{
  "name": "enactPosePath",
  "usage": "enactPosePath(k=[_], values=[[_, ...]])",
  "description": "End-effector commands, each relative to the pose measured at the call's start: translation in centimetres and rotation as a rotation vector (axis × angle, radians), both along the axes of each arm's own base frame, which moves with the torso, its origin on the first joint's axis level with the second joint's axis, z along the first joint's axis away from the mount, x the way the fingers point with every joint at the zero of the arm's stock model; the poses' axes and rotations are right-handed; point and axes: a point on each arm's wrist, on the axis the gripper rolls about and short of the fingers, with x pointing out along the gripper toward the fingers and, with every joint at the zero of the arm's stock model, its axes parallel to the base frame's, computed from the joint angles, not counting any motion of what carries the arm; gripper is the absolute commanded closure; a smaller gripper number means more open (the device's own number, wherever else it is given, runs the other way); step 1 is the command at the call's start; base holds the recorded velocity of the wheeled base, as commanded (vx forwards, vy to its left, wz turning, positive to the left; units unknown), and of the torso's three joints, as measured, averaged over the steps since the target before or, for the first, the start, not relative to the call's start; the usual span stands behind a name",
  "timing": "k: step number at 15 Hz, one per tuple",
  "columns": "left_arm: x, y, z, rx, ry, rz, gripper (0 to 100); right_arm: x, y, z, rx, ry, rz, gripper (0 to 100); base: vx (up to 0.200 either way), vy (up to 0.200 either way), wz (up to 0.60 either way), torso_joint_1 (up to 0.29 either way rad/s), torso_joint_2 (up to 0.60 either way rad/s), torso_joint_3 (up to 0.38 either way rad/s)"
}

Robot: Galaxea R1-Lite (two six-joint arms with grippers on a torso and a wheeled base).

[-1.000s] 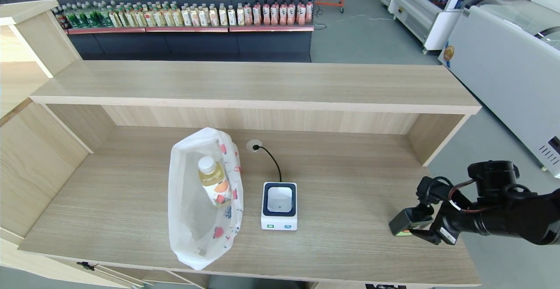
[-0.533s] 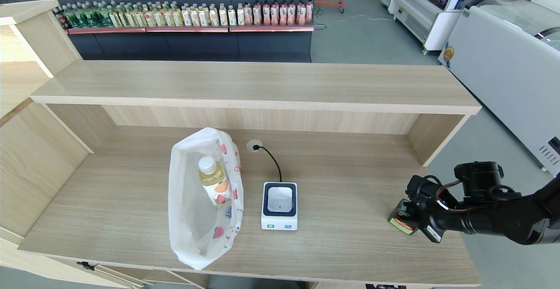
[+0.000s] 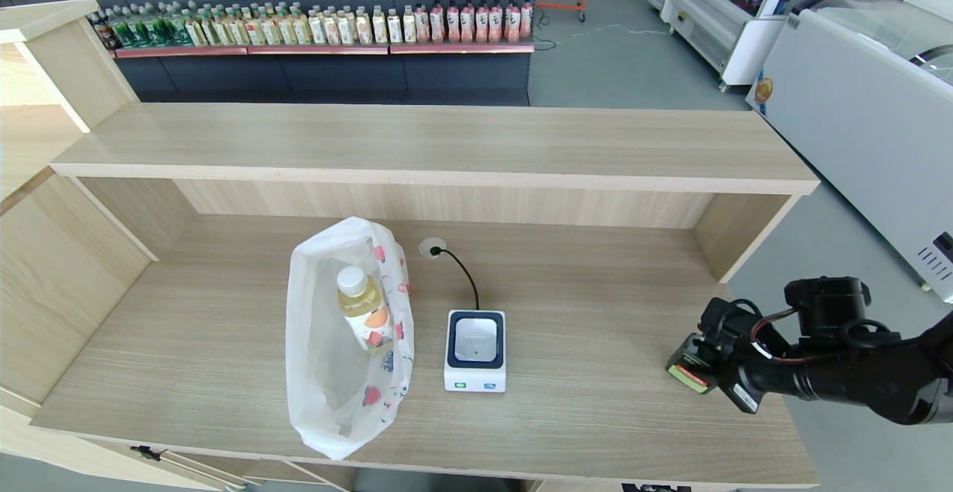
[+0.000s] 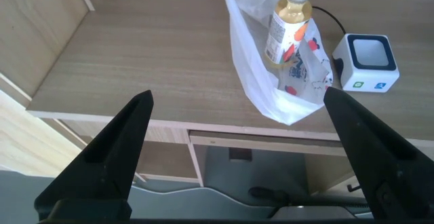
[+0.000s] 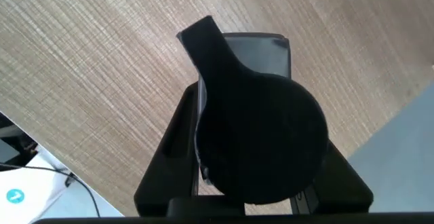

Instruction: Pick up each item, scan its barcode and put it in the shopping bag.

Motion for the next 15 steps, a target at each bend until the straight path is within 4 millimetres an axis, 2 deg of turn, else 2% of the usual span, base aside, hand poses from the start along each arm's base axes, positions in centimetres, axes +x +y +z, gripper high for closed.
enactPosePath(k=[1, 3, 4, 5, 8, 9, 11, 12, 13, 15], values=[[0.0, 0.0, 0.0, -0.001, 0.000, 0.000, 0, -1.3, -0.5, 3.8, -0.005, -0.167, -0.015, 100, 0.000, 0.000, 0.00, 0.000, 0.00, 0.000], [0.0, 0.0, 0.0, -0.001, 0.000, 0.000, 0, -3.6, -0.2, 6.2, -0.023, -0.345, 0.006, 100, 0.000, 0.000, 0.00, 0.000, 0.00, 0.000], [0.0, 0.0, 0.0, -0.001, 0.000, 0.001, 0, -4.1, -0.1, 6.6, -0.053, -0.402, 0.028, 100, 0.000, 0.000, 0.00, 0.000, 0.00, 0.000], [0.0, 0.0, 0.0, -0.001, 0.000, 0.000, 0, -4.6, -0.1, 7.6, -0.197, -0.544, 0.150, 100, 0.000, 0.000, 0.00, 0.000, 0.00, 0.000], [0.0, 0.0, 0.0, -0.001, 0.000, 0.000, 0, -4.9, 0.9, 7.4, -0.329, -0.738, 0.618, 100, 0.000, 0.000, 0.00, 0.000, 0.00, 0.000], [0.0, 0.0, 0.0, -0.001, 0.000, 0.000, 0, -4.9, 2.7, 7.1, -0.411, -0.908, 0.887, 100, 0.000, 0.000, 0.00, 0.000, 0.00, 0.000], [0.0, 0.0, 0.0, -0.001, 0.000, 0.000, 0, -5.4, 5.6, 5.3, -0.456, -1.000, 1.154, 100, 0.000, 0.000, 0.00, 0.000, 0.00, 0.000], [0.0, 0.0, 0.0, -0.001, 0.000, 0.000, 0, -5.7, 6.7, 4.7, -0.478, -1.041, 1.245, 100, 0.000, 0.000, 0.00, 0.000, 0.00, 0.000], [0.0, 0.0, 0.0, -0.001, 0.000, 0.000, 0, -5.9, 8.7, 4.4, -0.521, -1.165, 1.377, 100, 0.000, 0.000, 0.00, 0.000, 0.00, 0.000], [0.0, 0.0, 0.0, -0.001, 0.000, 0.001, 0, -6.3, 10.6, 3.1, -0.521, -1.219, 1.484, 100, 0.000, 0.000, 0.00, 0.000, 0.00, 0.000]])
